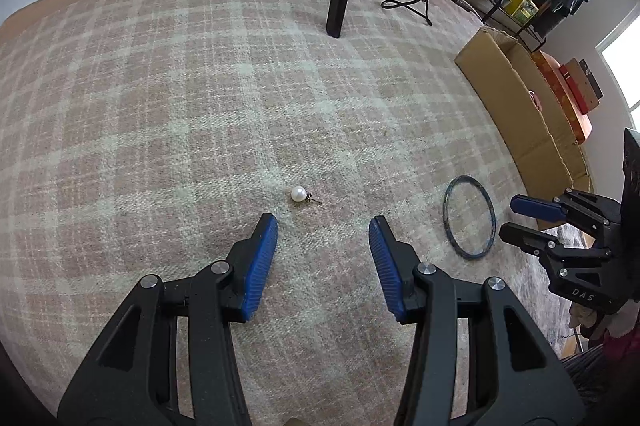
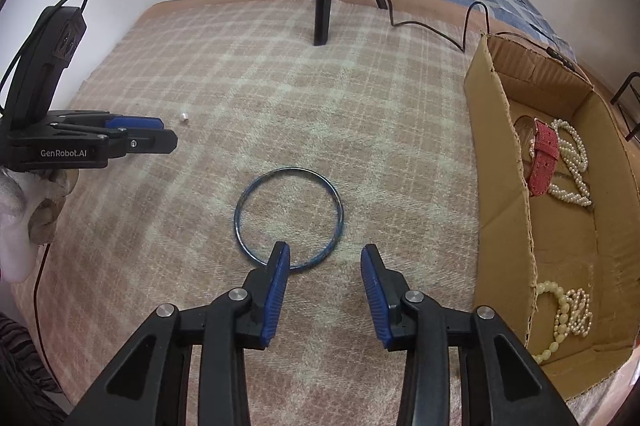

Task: Organize jewelry
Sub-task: 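Close the right tool on the dark bangle while the left tool closes on the pearl earring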

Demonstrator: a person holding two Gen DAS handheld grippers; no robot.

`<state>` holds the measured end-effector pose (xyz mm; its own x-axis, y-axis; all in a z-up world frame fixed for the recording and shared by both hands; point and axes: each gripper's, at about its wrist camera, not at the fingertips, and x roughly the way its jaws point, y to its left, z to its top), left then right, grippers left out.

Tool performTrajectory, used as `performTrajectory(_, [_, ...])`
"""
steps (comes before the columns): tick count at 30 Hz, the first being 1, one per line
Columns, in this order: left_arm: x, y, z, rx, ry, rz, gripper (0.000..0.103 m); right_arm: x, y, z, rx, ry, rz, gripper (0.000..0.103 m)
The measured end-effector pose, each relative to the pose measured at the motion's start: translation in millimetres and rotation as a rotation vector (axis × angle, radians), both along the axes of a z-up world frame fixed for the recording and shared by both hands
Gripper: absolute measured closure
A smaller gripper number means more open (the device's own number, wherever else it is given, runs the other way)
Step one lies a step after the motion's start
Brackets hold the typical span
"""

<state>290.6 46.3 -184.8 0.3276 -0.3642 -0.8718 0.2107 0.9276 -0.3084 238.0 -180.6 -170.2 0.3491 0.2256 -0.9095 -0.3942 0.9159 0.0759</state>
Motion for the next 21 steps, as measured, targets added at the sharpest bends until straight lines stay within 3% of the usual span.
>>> performTrajectory(5, [6,-3,-3,-0.010,0.002,0.001,0.054,4,-2,-5,0.003,0.010,-0.011,0.066])
performTrajectory(21, [0,-25,-5,0.116,-0.082,-0.080,0.056,4,7,-13,-0.001,0.015,-0.003,0.067])
